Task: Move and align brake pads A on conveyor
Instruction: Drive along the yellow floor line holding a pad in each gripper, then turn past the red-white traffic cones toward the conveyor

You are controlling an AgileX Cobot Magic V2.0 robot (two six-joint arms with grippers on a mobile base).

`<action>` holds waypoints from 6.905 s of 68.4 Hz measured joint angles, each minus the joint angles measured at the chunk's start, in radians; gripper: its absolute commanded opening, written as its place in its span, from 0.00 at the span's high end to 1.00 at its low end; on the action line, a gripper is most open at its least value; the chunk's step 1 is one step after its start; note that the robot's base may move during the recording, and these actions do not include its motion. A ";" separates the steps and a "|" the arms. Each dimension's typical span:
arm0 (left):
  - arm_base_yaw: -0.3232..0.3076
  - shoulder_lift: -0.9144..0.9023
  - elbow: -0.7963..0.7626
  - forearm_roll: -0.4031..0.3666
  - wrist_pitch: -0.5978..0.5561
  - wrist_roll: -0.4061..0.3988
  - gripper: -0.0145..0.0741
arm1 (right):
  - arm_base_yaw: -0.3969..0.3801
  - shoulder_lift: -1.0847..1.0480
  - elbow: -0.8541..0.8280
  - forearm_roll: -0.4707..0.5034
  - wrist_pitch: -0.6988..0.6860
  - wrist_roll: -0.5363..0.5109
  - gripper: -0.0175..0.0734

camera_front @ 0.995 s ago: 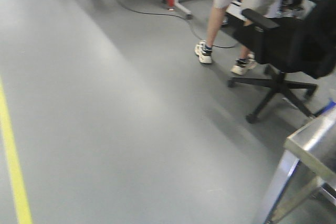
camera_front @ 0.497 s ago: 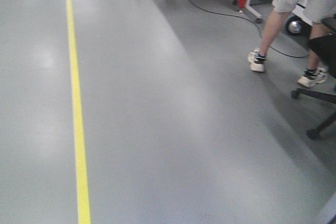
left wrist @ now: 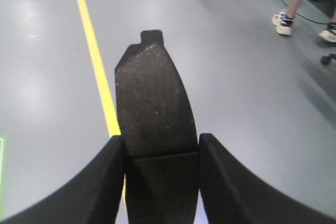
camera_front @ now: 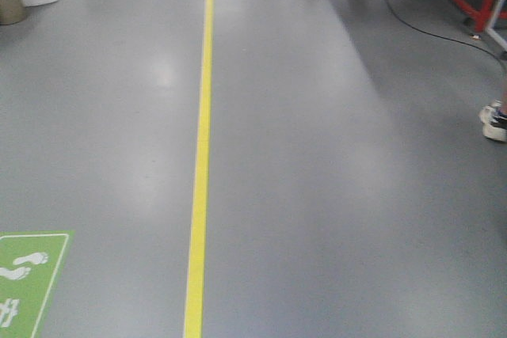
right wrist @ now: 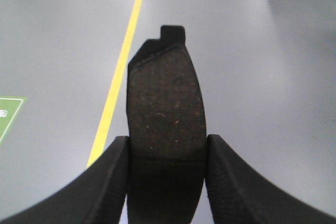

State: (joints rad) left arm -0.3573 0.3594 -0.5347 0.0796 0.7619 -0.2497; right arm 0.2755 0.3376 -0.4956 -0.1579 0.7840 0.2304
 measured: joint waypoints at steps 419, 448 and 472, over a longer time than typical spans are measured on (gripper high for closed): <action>0.000 0.000 0.000 0.000 -0.001 0.000 0.84 | 0.000 0.000 0.000 0.001 0.000 0.000 0.81; 0.000 0.000 0.000 0.001 0.000 0.000 0.84 | 0.000 0.000 0.000 0.001 -0.001 0.000 0.81; 0.000 0.000 0.000 0.001 0.000 0.000 0.84 | 0.000 0.000 0.000 0.001 -0.001 0.000 0.81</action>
State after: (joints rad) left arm -0.3573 0.3594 -0.5347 0.0803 0.7618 -0.2497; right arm 0.2755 0.3376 -0.4956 -0.1572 0.7831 0.2304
